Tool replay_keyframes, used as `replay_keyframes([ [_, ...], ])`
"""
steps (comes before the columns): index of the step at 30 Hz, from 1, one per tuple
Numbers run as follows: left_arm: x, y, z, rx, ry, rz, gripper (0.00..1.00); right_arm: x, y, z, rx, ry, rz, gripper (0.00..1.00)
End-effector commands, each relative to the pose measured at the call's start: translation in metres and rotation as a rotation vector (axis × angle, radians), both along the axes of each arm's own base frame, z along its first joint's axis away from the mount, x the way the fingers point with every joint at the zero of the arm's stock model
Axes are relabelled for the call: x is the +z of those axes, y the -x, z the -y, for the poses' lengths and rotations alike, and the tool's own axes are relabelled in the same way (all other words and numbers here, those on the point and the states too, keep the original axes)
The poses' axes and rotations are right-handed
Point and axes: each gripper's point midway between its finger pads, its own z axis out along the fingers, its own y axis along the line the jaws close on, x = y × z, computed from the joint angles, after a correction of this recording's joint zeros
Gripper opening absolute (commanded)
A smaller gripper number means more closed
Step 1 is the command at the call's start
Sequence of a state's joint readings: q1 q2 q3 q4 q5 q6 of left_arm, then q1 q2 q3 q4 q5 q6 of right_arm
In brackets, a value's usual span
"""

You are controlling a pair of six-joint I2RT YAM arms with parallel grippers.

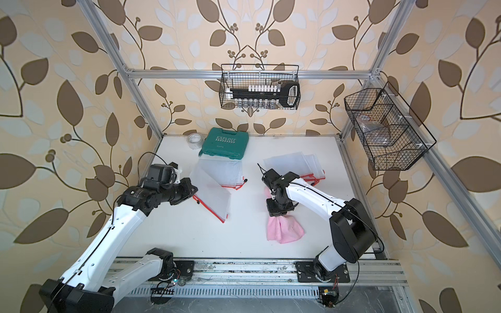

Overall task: Wipe the document bag
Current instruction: Adjust the document bag at the center of the board.

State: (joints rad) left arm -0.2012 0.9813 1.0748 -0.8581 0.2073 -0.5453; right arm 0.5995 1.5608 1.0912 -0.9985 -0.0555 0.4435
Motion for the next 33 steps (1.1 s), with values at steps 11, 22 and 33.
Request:
replay_keyframes([
  [11, 0.037, -0.009, -0.008, -0.252, -0.699, -0.056, 0.00, -0.026, 0.002, 0.003, -0.043, -0.063, -0.049, 0.00],
  [22, -0.122, 0.012, 0.195, -0.551, -0.303, -0.233, 0.00, -0.022, 0.010, 0.028, -0.104, -0.064, -0.026, 0.00],
  [33, -0.181, 0.013, 0.271, -0.656, -0.125, -0.274, 0.00, -0.003, 0.011, 0.034, -0.102, -0.063, 0.025, 0.00],
])
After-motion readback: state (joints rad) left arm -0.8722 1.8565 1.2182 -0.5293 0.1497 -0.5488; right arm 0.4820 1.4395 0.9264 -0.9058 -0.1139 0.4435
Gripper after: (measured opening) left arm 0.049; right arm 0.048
